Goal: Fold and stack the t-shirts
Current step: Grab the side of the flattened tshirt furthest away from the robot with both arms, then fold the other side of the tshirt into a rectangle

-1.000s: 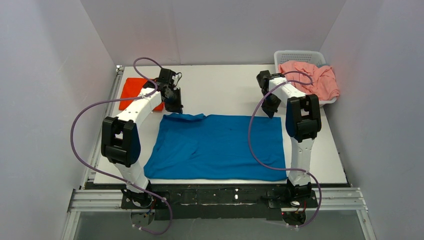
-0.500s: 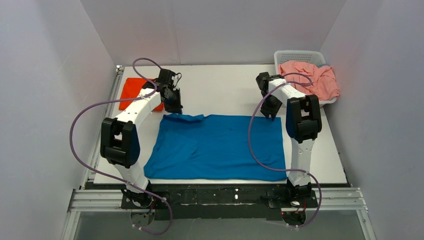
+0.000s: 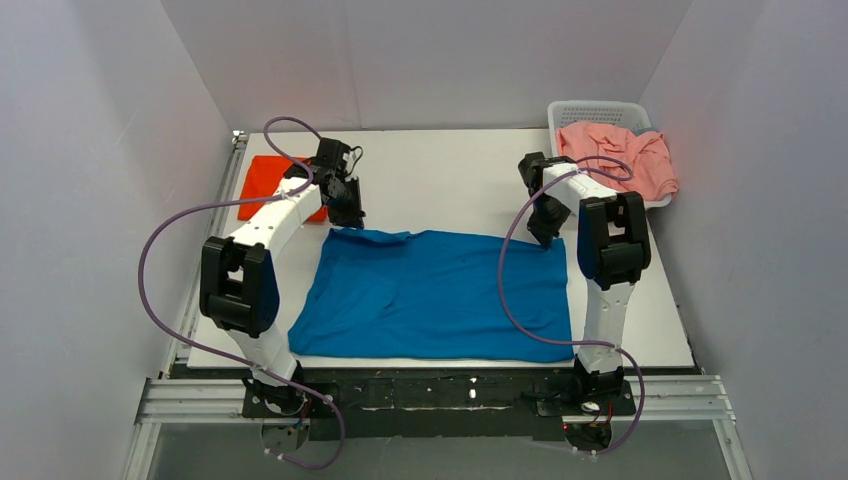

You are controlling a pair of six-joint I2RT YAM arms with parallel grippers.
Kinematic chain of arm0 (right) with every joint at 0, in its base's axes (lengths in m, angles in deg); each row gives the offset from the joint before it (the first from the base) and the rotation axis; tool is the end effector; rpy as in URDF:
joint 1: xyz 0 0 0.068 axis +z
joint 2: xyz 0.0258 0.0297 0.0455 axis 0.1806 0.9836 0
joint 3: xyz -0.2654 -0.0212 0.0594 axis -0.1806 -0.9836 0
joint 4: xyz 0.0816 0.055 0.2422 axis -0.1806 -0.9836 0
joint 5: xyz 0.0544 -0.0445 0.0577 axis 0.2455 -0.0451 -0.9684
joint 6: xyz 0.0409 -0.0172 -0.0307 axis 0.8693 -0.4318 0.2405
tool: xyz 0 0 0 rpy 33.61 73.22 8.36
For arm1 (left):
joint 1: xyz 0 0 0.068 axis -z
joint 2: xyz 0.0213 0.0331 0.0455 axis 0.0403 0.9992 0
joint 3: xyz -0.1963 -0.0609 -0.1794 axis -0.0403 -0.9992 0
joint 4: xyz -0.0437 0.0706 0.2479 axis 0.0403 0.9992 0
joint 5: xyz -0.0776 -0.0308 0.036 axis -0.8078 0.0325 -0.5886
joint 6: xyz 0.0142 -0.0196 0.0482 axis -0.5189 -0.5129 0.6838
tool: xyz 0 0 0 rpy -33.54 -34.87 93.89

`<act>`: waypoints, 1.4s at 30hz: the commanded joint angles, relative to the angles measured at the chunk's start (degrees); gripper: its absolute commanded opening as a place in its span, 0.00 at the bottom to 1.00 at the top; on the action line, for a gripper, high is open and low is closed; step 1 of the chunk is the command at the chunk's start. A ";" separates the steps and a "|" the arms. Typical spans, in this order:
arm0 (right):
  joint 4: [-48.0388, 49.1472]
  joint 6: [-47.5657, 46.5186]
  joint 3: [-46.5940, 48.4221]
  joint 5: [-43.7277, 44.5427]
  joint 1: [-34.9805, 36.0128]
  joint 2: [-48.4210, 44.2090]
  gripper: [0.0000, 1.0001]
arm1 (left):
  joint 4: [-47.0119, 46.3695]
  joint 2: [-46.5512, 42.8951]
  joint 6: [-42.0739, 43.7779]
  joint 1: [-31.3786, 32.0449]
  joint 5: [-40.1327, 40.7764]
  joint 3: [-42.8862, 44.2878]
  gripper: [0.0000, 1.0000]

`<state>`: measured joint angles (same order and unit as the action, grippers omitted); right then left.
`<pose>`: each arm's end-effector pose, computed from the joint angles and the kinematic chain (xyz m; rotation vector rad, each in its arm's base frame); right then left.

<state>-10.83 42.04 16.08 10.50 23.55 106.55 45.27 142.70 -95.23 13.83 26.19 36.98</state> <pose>0.3908 0.0752 0.1650 0.8512 2.6873 -0.5228 0.3984 -0.1191 0.3051 -0.0105 2.0410 -0.5122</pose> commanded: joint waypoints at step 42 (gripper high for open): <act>3.36 -3.68 -27.44 2.64 10.40 -33.73 0.01 | 19.14 -46.15 -15.07 0.60 4.46 -34.66 0.00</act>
<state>-6.81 38.65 -9.36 12.55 33.61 74.69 56.28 98.17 -107.98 14.05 28.40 5.51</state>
